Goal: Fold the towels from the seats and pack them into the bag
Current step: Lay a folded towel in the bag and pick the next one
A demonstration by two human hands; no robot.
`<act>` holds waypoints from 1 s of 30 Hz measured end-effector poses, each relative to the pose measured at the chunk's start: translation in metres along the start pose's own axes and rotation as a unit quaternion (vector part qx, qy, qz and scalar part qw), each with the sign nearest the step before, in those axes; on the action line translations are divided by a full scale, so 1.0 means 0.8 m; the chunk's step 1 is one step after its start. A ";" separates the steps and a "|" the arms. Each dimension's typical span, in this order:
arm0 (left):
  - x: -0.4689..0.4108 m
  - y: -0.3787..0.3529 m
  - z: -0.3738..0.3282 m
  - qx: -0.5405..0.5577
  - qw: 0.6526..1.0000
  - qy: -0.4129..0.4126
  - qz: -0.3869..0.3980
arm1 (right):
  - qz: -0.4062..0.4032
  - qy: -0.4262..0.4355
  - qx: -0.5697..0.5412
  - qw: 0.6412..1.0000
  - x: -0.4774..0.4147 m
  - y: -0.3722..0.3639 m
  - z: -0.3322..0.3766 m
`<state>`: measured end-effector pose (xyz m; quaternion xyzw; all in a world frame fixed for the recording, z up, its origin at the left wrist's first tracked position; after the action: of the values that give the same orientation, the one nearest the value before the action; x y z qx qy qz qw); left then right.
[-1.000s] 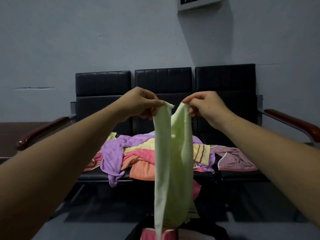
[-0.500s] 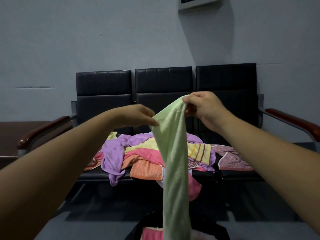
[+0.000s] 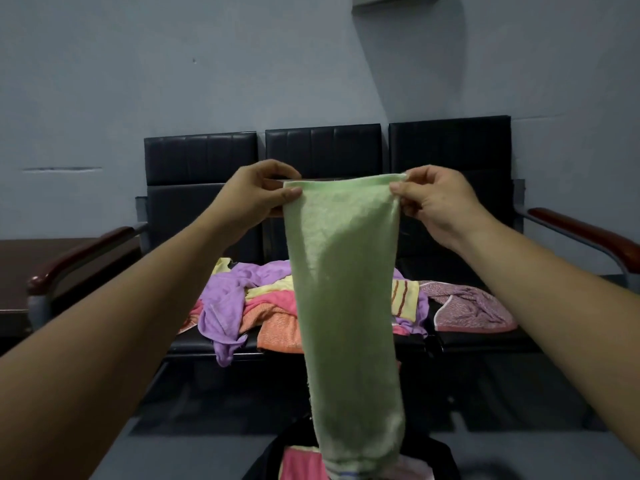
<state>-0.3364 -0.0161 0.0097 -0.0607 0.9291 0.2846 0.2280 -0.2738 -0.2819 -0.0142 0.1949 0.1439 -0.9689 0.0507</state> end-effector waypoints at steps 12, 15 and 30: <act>-0.005 -0.032 0.072 0.064 0.993 0.042 -0.087 | 0.087 -0.111 -0.107 0.984 0.009 -0.002 -0.022; 0.000 -0.046 0.079 0.134 0.973 0.013 -0.186 | 0.091 -0.101 -0.139 0.981 0.011 -0.025 -0.022; 0.077 -0.132 0.160 0.407 0.855 0.213 0.241 | -0.055 -0.273 -0.125 0.952 -0.017 -0.011 -0.130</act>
<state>-0.3159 -0.0314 -0.1656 0.2037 0.9735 -0.0925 -0.0470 -0.2252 -0.2416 -0.0986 -0.0934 0.2550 -0.9606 0.0584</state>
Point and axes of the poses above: each hand's wrist, its own x-axis away from the middle knuckle, its own y-axis out of the back of the hand, z = x × y, the point moved 1 cm from there along -x, towards the middle knuckle, and after that the axes turned 12 degrees about -x, right-handed, at the moved point
